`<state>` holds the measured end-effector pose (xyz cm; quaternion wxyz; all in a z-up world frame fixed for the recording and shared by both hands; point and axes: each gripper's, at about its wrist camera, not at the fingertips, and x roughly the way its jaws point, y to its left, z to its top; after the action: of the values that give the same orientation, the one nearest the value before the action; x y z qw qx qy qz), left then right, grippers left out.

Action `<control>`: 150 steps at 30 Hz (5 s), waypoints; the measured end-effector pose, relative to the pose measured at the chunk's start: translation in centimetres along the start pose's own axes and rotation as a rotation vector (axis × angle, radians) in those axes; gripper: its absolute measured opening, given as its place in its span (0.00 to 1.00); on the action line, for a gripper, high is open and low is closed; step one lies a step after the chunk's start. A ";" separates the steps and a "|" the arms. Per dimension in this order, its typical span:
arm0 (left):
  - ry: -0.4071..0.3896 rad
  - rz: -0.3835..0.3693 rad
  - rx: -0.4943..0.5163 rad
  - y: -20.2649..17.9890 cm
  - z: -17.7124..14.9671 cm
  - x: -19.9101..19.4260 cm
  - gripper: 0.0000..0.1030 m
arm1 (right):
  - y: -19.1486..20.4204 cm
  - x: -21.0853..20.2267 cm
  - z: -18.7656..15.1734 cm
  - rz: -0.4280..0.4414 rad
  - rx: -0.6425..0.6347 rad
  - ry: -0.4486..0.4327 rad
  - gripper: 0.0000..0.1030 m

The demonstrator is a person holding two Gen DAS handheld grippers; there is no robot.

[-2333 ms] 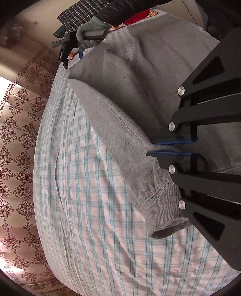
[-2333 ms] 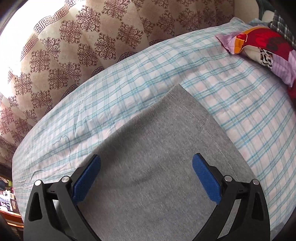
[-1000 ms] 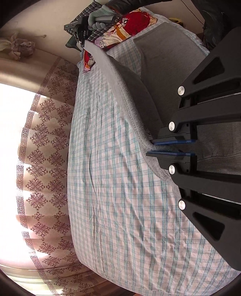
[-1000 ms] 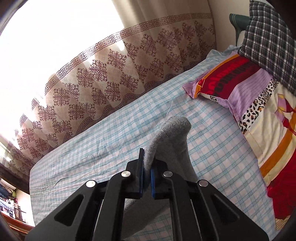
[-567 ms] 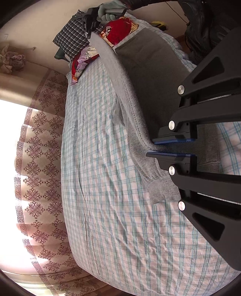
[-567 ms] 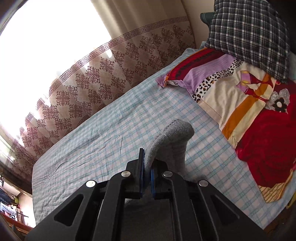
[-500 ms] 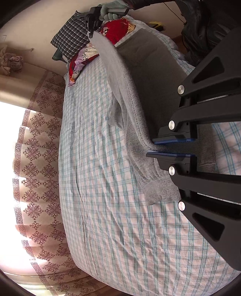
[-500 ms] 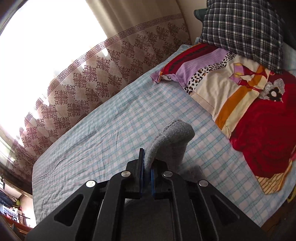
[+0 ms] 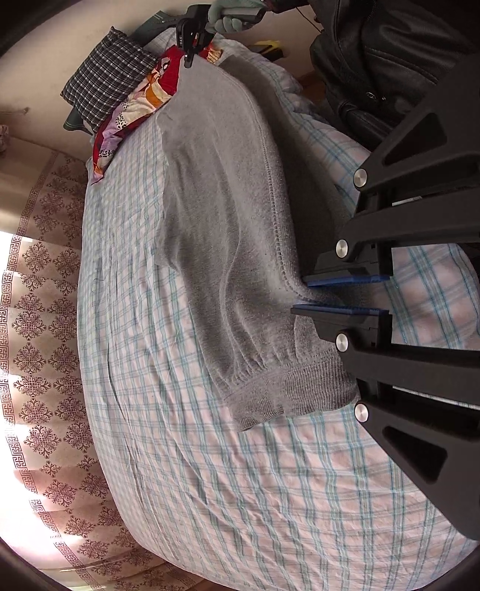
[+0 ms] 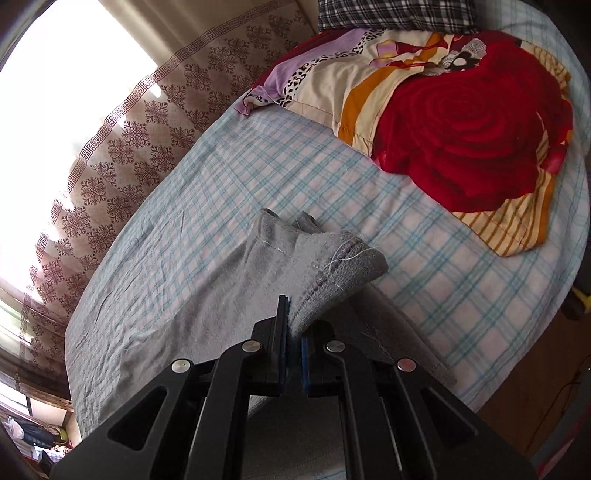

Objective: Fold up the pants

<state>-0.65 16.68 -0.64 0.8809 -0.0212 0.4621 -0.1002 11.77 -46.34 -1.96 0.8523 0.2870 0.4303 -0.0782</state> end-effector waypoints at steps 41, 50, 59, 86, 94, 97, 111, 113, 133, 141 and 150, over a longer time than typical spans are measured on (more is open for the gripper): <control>-0.036 0.012 0.084 -1.0 1.2 -0.2 0.55 | -3.5 -1.0 -3.2 -0.342 -0.010 -0.141 0.38; 0.019 -0.116 0.110 -6.1 2.0 4.9 0.56 | 0.6 -1.1 -4.3 -0.294 -0.231 -0.191 0.48; 0.134 -0.134 0.105 -7.0 -1.4 8.3 0.58 | 1.9 4.7 -7.1 -0.291 -0.363 0.086 0.51; 0.072 -0.329 0.347 -22.4 6.8 10.0 0.75 | -4.7 0.0 -1.7 -0.134 -0.097 0.018 0.51; 0.128 -0.364 0.419 -28.0 7.8 12.6 0.83 | -7.6 0.1 -2.9 -0.020 0.043 0.070 0.51; 0.152 -0.380 0.372 -28.5 8.6 13.7 0.85 | -7.8 0.5 -2.9 -0.008 0.054 0.067 0.49; 0.194 -0.353 0.287 -31.1 16.8 19.6 0.85 | -6.0 1.2 -2.2 -0.050 -0.116 0.007 0.26; 0.186 -0.346 0.300 -32.5 18.5 20.8 0.85 | -5.6 0.7 -2.2 -0.049 -0.142 -0.004 0.25; 0.263 -0.524 0.461 -46.1 26.4 33.5 0.84 | -7.5 1.7 -2.2 0.135 -0.059 0.055 0.35; 0.272 -0.578 0.502 -47.6 26.7 33.2 0.37 | -8.5 2.6 -2.1 0.160 0.004 0.054 0.33; 0.191 -0.564 0.490 -47.1 27.5 29.7 0.27 | -6.0 -0.7 -1.8 0.094 -0.138 -0.057 0.26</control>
<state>30.90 -36.78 -2.80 0.7507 0.0734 0.4806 -0.4474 7.83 -50.36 -4.78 0.8847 0.2450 0.3962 -0.0164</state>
